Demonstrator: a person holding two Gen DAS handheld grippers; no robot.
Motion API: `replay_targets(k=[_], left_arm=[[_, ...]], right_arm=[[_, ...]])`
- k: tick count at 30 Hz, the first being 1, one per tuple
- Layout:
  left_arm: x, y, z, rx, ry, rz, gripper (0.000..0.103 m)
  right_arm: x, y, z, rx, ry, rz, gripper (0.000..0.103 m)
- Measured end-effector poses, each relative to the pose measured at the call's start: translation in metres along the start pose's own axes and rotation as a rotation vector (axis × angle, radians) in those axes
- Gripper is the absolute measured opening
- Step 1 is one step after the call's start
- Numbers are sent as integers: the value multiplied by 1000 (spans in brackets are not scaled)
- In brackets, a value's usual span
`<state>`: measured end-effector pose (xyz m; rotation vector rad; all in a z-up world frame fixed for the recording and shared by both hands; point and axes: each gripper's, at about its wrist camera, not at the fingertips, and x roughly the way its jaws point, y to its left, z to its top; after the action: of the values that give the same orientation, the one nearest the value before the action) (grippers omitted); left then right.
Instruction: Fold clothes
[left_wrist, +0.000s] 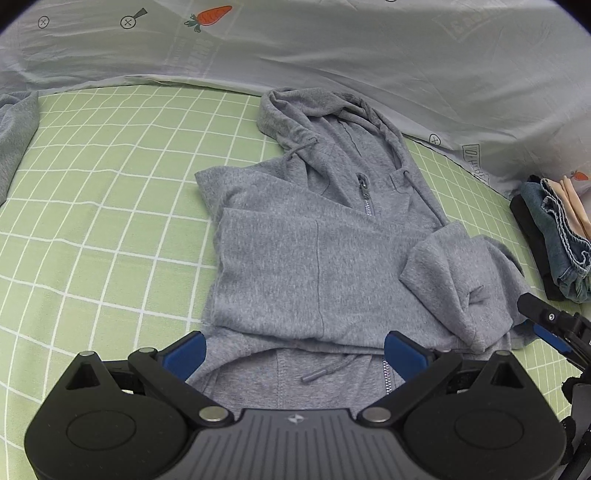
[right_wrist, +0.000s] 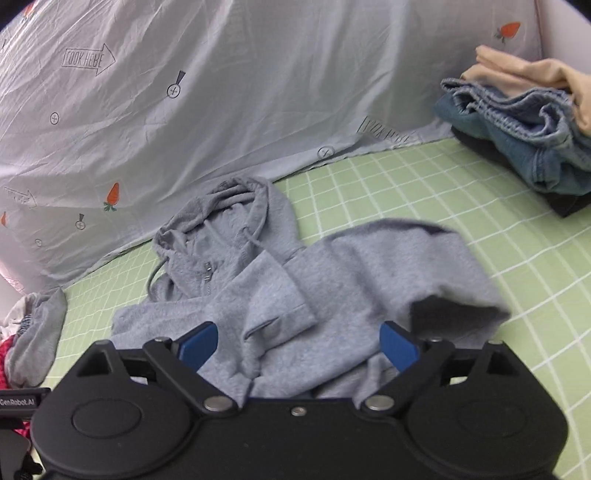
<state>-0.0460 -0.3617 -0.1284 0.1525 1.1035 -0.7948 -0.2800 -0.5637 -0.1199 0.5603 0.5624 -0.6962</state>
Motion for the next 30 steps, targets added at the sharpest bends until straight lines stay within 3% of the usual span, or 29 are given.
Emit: replay_targets(k=[5, 11, 13, 17, 20, 21, 24, 30], left_arm=[[11, -33, 10, 81, 11, -51, 101], [28, -85, 24, 222, 10, -116, 92], [35, -99, 27, 255, 22, -149, 79], [58, -123, 31, 303, 60, -188, 73], [74, -128, 29, 283, 107, -197, 40], [77, -128, 29, 272, 117, -199, 24], [72, -123, 27, 261, 97, -221, 14], [36, -112, 32, 294, -33, -188, 11]], right_arm=[[-7, -31, -4, -24, -41, -224, 103], [2, -63, -10, 50, -3, -361, 103], [7, -69, -11, 65, 8, -385, 103], [13, -72, -12, 72, 27, -402, 103], [13, -70, -13, 53, 30, -401, 103], [12, -69, -13, 46, 30, -403, 103], [12, -67, -15, 36, 37, -412, 103], [10, -58, -14, 6, 23, -408, 103]])
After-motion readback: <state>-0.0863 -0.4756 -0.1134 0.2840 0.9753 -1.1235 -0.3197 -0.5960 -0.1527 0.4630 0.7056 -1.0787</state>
